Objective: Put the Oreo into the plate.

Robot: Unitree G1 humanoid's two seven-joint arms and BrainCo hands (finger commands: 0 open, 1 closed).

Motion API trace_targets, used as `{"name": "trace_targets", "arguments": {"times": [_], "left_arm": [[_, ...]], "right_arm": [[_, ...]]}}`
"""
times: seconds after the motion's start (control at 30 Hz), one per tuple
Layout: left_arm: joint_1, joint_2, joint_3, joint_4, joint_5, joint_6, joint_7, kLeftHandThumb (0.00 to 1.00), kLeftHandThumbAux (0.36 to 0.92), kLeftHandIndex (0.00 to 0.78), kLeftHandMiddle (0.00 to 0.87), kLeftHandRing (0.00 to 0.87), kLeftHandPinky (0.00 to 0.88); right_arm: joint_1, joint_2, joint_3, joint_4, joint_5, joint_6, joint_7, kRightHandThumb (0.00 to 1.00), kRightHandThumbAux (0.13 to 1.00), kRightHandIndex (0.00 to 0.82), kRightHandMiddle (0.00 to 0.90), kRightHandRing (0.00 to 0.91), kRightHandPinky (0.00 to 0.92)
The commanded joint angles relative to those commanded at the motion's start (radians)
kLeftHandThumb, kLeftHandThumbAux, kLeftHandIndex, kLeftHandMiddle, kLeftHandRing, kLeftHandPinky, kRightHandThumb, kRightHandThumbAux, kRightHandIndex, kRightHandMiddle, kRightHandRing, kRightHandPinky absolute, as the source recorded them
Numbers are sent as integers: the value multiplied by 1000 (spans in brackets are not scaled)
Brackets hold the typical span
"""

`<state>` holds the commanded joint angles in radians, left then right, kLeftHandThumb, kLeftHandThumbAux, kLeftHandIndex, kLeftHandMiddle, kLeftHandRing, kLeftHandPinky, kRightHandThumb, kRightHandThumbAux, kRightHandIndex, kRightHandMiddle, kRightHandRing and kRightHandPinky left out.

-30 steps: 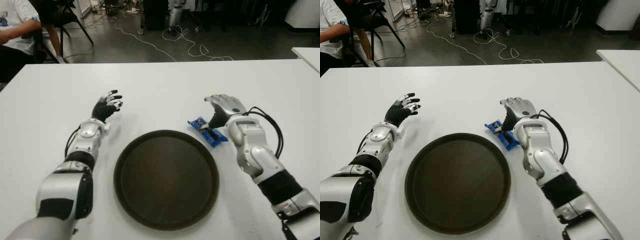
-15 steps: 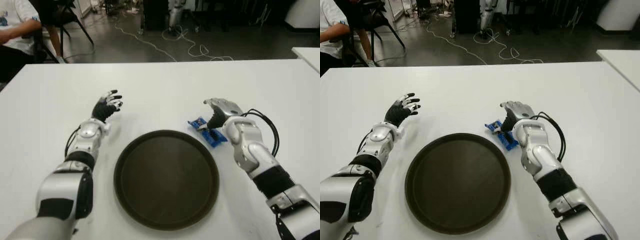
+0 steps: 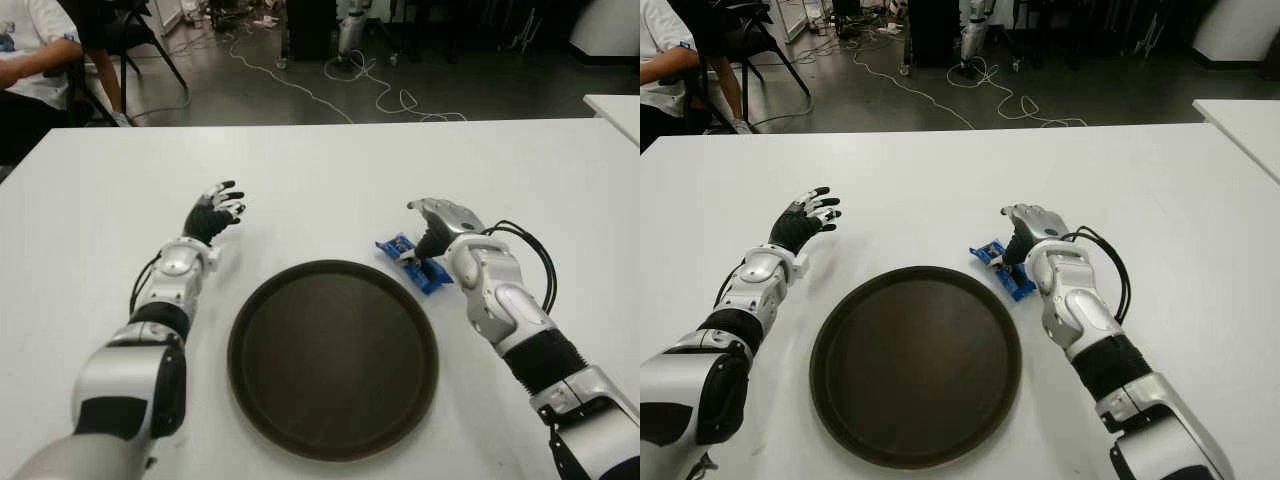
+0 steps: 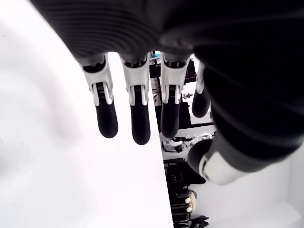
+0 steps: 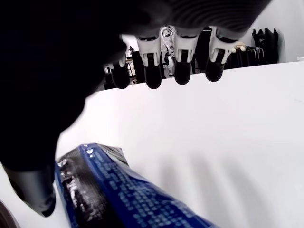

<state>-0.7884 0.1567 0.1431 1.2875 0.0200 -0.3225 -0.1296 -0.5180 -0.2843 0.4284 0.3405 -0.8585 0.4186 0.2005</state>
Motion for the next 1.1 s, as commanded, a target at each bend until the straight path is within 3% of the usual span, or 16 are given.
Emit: {"name": "trace_targets", "arguments": {"times": [0.53, 0.93, 1.1], "left_arm": [[2, 0, -7, -1, 7, -7, 12, 92, 728, 148, 218, 221, 236], [1, -1, -9, -1, 7, -5, 9, 104, 692, 143, 216, 218, 228], [1, -1, -11, -2, 8, -7, 6, 93, 706, 145, 218, 222, 232]], "right_arm": [[45, 2, 43, -153, -73, 117, 28, 0, 688, 61, 69, 72, 68], [115, -21, 52, -296, -106, 105, 23, 0, 654, 69, 90, 111, 107], [147, -27, 55, -357, -127, 103, 29, 0, 645, 67, 90, 110, 101]]}}
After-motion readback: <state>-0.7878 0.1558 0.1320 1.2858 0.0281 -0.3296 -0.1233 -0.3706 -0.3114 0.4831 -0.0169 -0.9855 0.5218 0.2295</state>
